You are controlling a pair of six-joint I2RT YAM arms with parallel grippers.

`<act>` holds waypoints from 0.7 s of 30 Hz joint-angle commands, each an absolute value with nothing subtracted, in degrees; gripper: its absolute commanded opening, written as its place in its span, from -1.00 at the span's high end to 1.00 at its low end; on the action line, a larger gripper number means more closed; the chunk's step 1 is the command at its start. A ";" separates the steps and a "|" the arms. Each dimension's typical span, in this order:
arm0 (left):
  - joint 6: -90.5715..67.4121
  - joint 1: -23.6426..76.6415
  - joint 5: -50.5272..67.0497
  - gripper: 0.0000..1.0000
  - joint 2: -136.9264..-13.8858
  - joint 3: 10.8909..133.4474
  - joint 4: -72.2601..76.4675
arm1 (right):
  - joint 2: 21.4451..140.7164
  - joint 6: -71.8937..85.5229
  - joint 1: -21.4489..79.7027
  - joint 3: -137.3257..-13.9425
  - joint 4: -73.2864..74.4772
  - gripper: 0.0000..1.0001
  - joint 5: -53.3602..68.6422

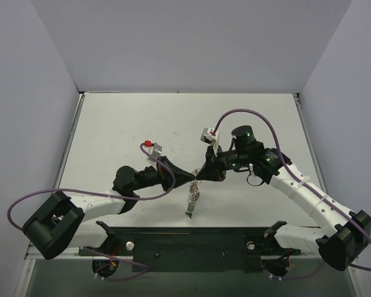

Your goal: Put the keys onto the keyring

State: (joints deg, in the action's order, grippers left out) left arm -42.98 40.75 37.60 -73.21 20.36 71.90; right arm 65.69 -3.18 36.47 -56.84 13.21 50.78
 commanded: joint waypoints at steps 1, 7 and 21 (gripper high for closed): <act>-44.82 40.43 37.44 0.89 -73.56 22.76 92.73 | 66.53 -7.54 36.74 -62.13 21.23 1.00 50.45; -44.39 40.61 41.92 0.27 -73.65 25.57 86.32 | 66.97 -18.71 36.91 -67.49 35.74 1.00 47.46; -18.03 46.57 41.74 0.17 -65.22 28.13 57.39 | 71.89 -33.92 39.19 -76.81 53.87 1.00 41.22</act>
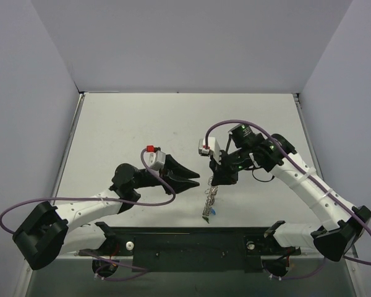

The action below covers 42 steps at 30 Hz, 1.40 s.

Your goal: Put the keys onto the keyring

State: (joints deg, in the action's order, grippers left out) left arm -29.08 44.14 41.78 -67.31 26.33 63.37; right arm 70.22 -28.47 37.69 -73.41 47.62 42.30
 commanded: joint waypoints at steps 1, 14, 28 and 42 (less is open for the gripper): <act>-17.15 46.84 41.75 0.17 -65.13 27.69 57.57 | 72.33 -34.27 39.46 -77.34 54.40 1.00 41.22; -6.86 50.01 40.25 0.37 -65.04 29.27 49.31 | 75.41 -36.56 44.30 -80.68 54.76 1.00 39.82; -5.80 51.15 39.82 0.42 -66.36 30.23 47.29 | 76.46 -35.86 45.79 -81.21 53.96 1.00 39.99; -4.75 51.77 39.90 0.50 -66.80 30.93 45.71 | 76.99 -34.19 46.23 -82.00 52.47 1.00 40.52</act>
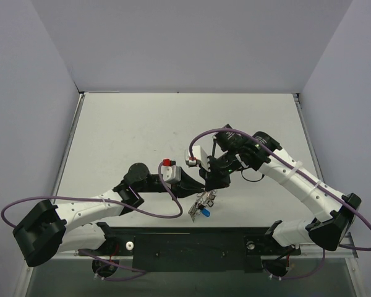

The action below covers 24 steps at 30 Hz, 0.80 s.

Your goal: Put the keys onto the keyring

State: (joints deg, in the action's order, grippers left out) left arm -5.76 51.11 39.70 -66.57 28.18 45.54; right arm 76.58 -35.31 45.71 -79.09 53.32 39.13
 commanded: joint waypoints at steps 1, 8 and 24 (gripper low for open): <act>-4.57 51.94 39.99 0.51 -66.80 31.02 45.09 | 77.17 -34.10 46.23 -82.18 52.56 1.00 40.52; -3.96 52.21 40.25 0.64 -67.06 31.46 43.95 | 77.08 -33.75 46.23 -82.00 52.29 1.00 40.61; -2.55 52.38 39.99 0.50 -66.80 32.25 40.87 | 76.55 -33.57 46.14 -81.39 52.21 1.00 40.17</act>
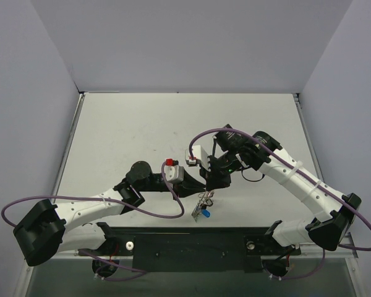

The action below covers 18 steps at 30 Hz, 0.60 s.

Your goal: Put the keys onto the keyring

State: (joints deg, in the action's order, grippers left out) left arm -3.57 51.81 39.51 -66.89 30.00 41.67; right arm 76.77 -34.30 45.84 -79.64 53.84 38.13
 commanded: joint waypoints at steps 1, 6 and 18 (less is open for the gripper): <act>-2.64 52.38 39.99 0.49 -66.88 32.26 40.87 | 76.55 -33.57 46.23 -81.30 52.29 1.00 40.25; -2.55 52.38 39.99 0.52 -66.88 32.52 40.25 | 76.64 -33.31 46.23 -81.21 52.12 1.00 40.34; -2.63 52.38 39.46 0.69 -66.71 32.43 40.25 | 76.46 -33.05 46.23 -80.95 51.77 1.00 40.34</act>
